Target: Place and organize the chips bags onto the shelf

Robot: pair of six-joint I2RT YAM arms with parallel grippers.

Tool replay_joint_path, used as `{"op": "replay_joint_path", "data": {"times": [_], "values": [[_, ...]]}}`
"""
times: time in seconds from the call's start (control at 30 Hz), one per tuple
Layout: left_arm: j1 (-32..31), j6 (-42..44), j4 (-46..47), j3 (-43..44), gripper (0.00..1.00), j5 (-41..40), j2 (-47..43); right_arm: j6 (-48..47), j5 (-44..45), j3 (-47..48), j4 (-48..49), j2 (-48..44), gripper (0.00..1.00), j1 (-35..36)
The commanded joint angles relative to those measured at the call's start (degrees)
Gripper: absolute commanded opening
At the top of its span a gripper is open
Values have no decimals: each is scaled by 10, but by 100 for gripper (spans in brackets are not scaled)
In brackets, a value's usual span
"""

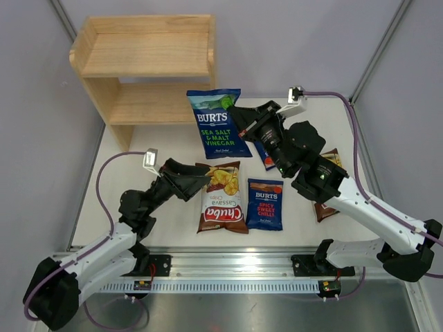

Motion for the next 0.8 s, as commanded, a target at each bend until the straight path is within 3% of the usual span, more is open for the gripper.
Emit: {"op": "replay_joint_path", "data": {"times": [0.0, 0.57, 0.7, 0.73, 0.77], "values": [[-35, 16, 162, 43, 99, -48, 45, 26, -18, 20, 12, -21, 0, -3], [-83, 45, 229, 106, 98, -119, 115, 110, -120, -24, 59, -35, 0, -4], [-103, 57, 247, 116, 75, -105, 113, 118, -108, -42, 70, -37, 0, -3], [-106, 60, 238, 118, 60, -105, 111, 118, -106, -46, 75, -40, 0, -4], [-110, 66, 235, 117, 52, -103, 110, 117, -99, -49, 77, -45, 0, -4]]}}
